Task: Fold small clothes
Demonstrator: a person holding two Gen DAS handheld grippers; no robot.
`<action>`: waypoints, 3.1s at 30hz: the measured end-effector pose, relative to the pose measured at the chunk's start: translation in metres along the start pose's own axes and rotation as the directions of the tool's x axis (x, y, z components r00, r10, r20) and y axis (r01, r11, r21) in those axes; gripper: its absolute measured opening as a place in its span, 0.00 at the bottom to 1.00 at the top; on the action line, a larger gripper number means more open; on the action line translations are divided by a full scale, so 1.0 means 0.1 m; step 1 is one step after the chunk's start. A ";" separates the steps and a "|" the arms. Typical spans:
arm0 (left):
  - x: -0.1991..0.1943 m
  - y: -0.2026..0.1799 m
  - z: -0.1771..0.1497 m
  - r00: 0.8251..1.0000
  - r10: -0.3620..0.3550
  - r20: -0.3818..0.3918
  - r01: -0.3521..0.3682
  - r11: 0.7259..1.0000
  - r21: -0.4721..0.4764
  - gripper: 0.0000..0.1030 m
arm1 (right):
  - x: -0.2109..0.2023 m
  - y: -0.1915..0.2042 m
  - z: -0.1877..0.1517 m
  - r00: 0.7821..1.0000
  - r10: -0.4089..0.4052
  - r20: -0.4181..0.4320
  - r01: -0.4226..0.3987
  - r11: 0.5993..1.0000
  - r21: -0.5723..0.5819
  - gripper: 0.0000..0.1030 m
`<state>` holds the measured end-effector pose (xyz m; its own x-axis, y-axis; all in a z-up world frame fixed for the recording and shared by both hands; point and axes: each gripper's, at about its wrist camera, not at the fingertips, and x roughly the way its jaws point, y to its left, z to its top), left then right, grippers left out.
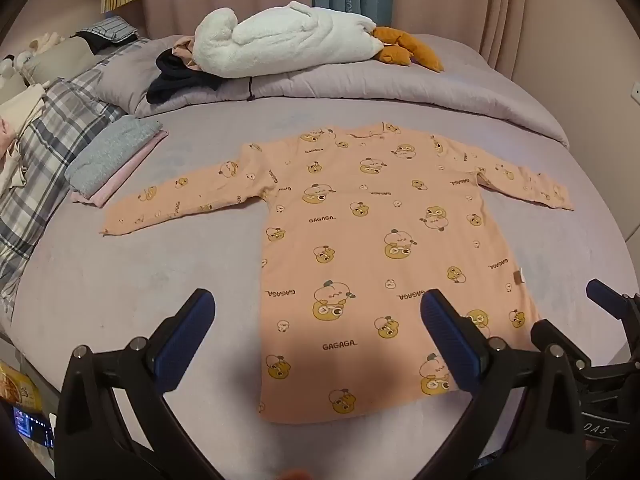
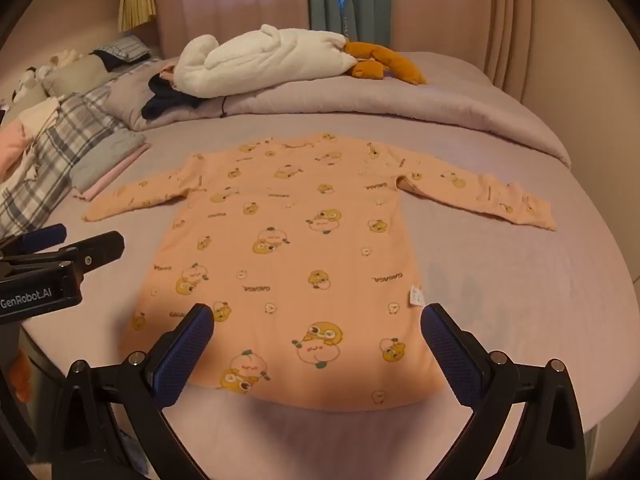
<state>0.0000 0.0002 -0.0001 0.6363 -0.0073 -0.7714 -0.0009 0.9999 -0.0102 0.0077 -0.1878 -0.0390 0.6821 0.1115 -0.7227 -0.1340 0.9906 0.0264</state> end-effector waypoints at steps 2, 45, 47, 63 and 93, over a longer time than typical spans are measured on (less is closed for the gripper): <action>0.01 0.01 0.00 1.000 -0.008 -0.006 0.008 1.000 -0.006 1.00 | 0.00 0.00 0.00 1.000 0.002 0.000 -0.002 1.000 -0.001 0.99; 0.08 -0.03 -0.03 1.000 -0.012 -0.014 0.012 1.000 -0.001 1.00 | 0.04 0.01 0.02 1.000 0.009 -0.018 -0.009 1.000 -0.003 0.99; 0.08 -0.04 -0.04 1.000 -0.012 -0.016 0.012 1.000 0.002 1.00 | 0.04 0.01 0.02 1.000 0.008 -0.019 -0.008 1.000 -0.003 0.99; 0.08 -0.06 -0.04 1.000 -0.013 -0.021 0.013 1.000 0.002 1.00 | 0.04 0.03 -0.02 1.000 0.011 -0.022 -0.011 1.000 -0.004 0.99; 0.10 -0.09 -0.04 1.000 -0.012 -0.026 0.012 1.000 0.012 1.00 | 0.05 0.03 -0.03 1.000 0.010 -0.027 -0.010 1.000 0.001 0.99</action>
<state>0.0032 -0.0085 -0.0107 0.6163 -0.0191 -0.7873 0.0158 0.9998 -0.0118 0.0084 -0.1841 -0.0442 0.6612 0.1197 -0.7406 -0.1406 0.9895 0.0344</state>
